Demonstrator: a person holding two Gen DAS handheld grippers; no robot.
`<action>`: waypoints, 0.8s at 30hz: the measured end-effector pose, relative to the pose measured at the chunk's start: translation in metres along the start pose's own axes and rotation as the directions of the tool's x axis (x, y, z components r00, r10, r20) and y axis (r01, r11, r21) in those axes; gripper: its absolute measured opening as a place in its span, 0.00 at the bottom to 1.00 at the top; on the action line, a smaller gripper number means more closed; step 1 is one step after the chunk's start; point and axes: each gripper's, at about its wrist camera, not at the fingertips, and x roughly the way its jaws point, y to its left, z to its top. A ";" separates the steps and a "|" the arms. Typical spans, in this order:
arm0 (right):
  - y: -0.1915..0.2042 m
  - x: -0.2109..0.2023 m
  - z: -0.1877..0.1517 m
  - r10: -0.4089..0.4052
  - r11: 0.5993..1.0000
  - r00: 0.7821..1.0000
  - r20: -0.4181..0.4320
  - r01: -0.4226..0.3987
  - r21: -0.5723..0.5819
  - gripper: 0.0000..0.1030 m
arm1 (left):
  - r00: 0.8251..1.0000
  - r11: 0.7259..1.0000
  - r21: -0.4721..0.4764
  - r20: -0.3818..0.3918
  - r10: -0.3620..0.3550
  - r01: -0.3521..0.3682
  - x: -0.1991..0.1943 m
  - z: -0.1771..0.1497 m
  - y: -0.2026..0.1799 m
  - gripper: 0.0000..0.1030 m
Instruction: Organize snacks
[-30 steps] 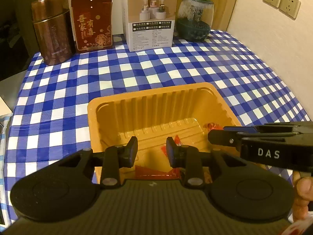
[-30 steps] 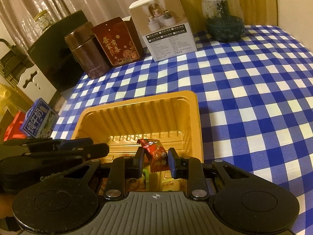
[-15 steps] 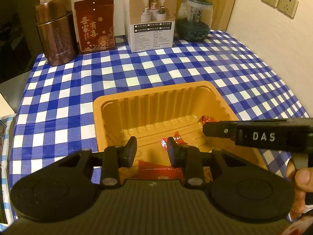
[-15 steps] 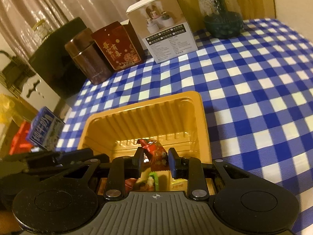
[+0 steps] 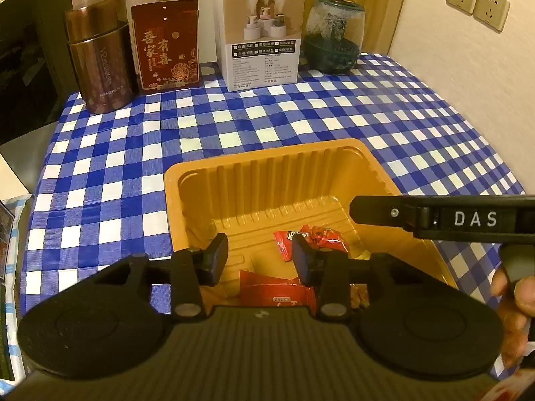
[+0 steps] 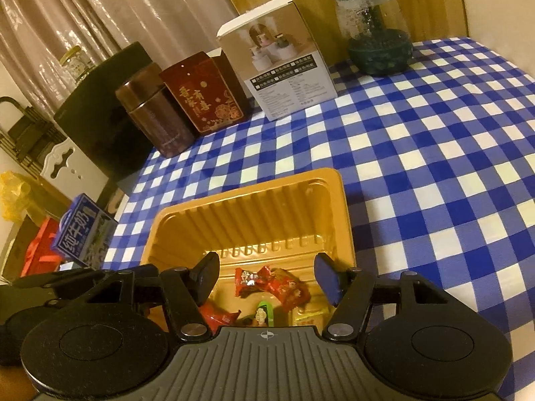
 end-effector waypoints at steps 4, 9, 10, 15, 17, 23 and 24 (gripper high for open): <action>-0.003 -0.005 0.000 -0.022 1.000 1.000 -0.002 0.022 0.000 0.61 | 1.000 1.000 -0.001 0.001 0.004 -0.004 -0.005 -0.001 -0.001 0.44; -0.001 -0.018 -0.001 -0.036 0.999 0.999 0.005 0.036 -0.012 0.61 | 1.000 1.000 0.002 0.011 0.011 -0.011 -0.018 -0.004 -0.009 0.54; 0.000 -0.022 -0.002 -0.037 0.999 0.999 0.007 0.038 -0.018 0.61 | 1.000 1.000 0.005 0.016 0.010 -0.010 -0.021 -0.005 -0.011 0.57; 0.003 -0.043 -0.005 -0.046 0.999 0.999 0.023 0.046 -0.026 0.61 | 0.999 1.000 -0.007 0.043 0.014 -0.014 -0.041 -0.010 -0.023 0.66; 0.004 -0.053 -0.006 -0.051 0.998 0.998 0.025 0.051 -0.027 0.61 | 0.999 1.000 -0.014 0.049 0.021 -0.020 -0.049 -0.013 -0.027 0.80; 0.008 -0.083 -0.015 -0.056 0.998 0.998 0.035 0.057 -0.036 0.67 | 0.997 0.997 -0.081 0.077 0.015 -0.009 -0.076 -0.026 -0.032 0.92; 0.010 -0.088 -0.016 -0.054 0.998 0.998 0.038 0.055 -0.039 0.67 | 0.997 0.996 -0.087 0.079 0.015 -0.009 -0.081 -0.028 -0.033 0.93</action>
